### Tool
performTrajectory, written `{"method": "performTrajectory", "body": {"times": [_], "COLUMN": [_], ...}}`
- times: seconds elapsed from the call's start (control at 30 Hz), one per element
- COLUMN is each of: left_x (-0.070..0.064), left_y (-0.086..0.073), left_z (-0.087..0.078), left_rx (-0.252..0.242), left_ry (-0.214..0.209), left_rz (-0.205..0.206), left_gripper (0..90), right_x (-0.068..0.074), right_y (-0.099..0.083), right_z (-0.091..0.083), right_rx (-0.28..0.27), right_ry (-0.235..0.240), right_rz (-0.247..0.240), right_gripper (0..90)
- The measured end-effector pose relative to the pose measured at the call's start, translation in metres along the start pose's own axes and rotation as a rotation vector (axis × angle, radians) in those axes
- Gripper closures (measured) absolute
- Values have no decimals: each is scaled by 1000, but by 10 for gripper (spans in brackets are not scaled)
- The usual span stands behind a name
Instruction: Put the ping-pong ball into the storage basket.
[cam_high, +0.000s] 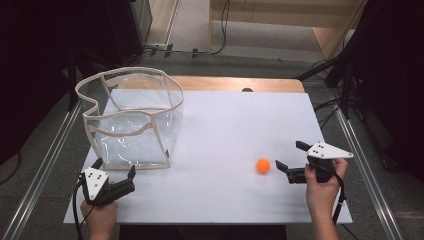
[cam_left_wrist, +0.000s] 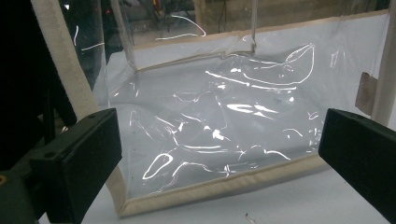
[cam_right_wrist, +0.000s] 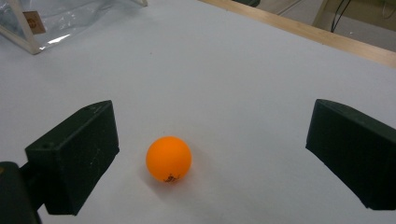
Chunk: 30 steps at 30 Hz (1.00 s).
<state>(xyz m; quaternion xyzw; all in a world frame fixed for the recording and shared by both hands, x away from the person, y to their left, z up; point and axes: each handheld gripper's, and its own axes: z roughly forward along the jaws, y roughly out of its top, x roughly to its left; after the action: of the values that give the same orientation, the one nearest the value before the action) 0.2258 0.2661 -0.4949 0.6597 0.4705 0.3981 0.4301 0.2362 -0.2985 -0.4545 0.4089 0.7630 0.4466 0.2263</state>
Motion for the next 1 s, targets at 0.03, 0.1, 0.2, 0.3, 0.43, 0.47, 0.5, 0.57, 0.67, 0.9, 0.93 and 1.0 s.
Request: {"method": "performTrajectory", "body": {"times": [0.03, 0.1, 0.2, 0.3, 0.43, 0.47, 0.5, 0.57, 0.67, 0.9, 0.93, 1.0], "left_x": [0, 0, 0, 0, 0, 0, 0, 0, 0, 0, 0, 1], "left_y": [0, 0, 0, 0, 0, 0, 0, 0, 0, 0, 0, 0], "left_z": [0, 0, 0, 0, 0, 0, 0, 1, 1, 1, 1, 1], "left_rx": [0, -1, 0, -1, 0, 0, 1, 0, 0, 2, 1, 1], "left_ry": [-2, -1, 1, 0, -4, -4, -4, -4, -4, -4, -3, -3], "left_rz": [-1, -1, 1, -2, -3, -4, -4, -4, -4, -4, -6, -7], "left_gripper": [0, 0, 0, 0, 0, 0, 0, 0, 0, 0, 0, 0], "right_x": [0, 1, 2, 4, 6, 6, 6, 7, 8, 12, 12, 13], "right_y": [1, 3, 6, 10, 16, 17, 18, 20, 23, 29, 30, 31], "right_z": [1, 3, 5, 8, 13, 14, 15, 17, 21, 31, 32, 34], "right_rx": [6, 19, 35, 60, 86, 93, 97, 110, 126, 171, 176, 188], "right_ry": [2, 1, 12, 14, 21, 27, 29, 36, 46, 60, 62, 67], "right_rz": [1, 3, 1, -8, -21, -26, -30, -39, -46, -53, -56, -55], "right_gripper": [7, 7, 7, 7, 8, 8, 8, 8, 8, 8, 8, 8]}}
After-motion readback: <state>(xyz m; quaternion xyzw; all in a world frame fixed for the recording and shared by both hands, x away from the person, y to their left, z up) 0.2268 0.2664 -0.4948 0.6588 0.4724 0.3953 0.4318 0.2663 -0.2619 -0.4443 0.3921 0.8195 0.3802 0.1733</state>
